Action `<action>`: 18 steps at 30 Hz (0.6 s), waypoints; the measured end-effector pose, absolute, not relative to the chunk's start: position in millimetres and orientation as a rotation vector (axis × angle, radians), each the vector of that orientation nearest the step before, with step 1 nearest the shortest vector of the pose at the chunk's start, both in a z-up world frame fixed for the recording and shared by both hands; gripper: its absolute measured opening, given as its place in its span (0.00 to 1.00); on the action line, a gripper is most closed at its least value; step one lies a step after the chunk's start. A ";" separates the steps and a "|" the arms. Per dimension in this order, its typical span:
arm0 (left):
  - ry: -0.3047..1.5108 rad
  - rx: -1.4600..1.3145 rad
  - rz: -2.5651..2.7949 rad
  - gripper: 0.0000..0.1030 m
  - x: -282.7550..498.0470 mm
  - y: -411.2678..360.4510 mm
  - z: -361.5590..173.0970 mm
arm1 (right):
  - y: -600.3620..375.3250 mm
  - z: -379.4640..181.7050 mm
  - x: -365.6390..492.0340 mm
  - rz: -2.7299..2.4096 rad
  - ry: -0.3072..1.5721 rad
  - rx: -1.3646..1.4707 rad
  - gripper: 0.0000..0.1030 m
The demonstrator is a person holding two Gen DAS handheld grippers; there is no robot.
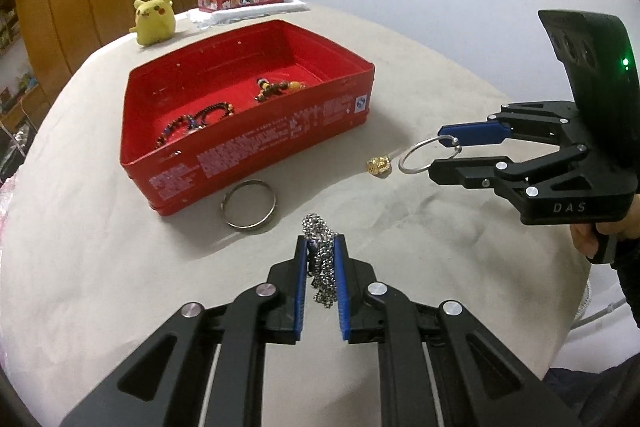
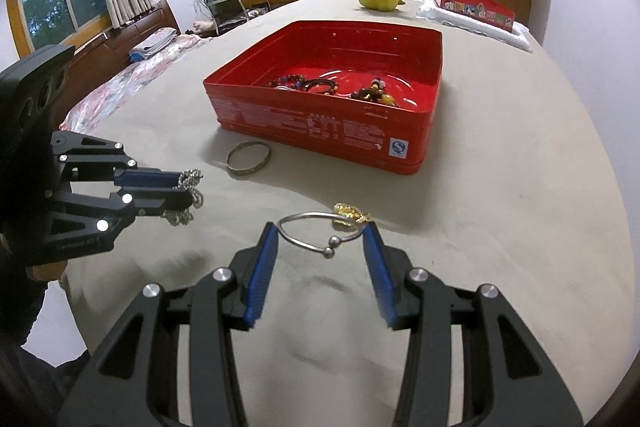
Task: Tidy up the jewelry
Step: 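Carry the silver chain and wire ring with both tools over the red tray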
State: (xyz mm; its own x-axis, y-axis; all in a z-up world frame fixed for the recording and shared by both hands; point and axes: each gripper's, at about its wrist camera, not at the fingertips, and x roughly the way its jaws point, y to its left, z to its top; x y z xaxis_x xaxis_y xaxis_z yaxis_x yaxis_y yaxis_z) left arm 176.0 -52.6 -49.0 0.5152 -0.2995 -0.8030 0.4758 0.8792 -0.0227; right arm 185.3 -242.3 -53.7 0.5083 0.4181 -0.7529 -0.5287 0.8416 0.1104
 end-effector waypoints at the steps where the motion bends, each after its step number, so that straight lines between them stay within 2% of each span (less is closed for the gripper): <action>1: 0.914 0.212 -0.468 0.12 174.5 -52.0 -46.3 | -242.5 -52.7 184.3 0.573 0.865 -0.141 0.41; 18: 0.840 0.228 -0.444 0.12 157.0 -46.0 -8.1 | -236.6 -20.6 166.1 0.596 0.797 -0.169 0.41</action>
State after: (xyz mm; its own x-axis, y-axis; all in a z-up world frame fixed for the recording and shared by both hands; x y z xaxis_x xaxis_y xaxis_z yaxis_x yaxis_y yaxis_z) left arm 157.0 -46.0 -8.1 0.5839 -0.2879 -0.7590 0.4648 0.8852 0.0218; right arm 166.1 -236.6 -20.6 0.5453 0.4385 -0.7144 -0.5619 0.8237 0.0767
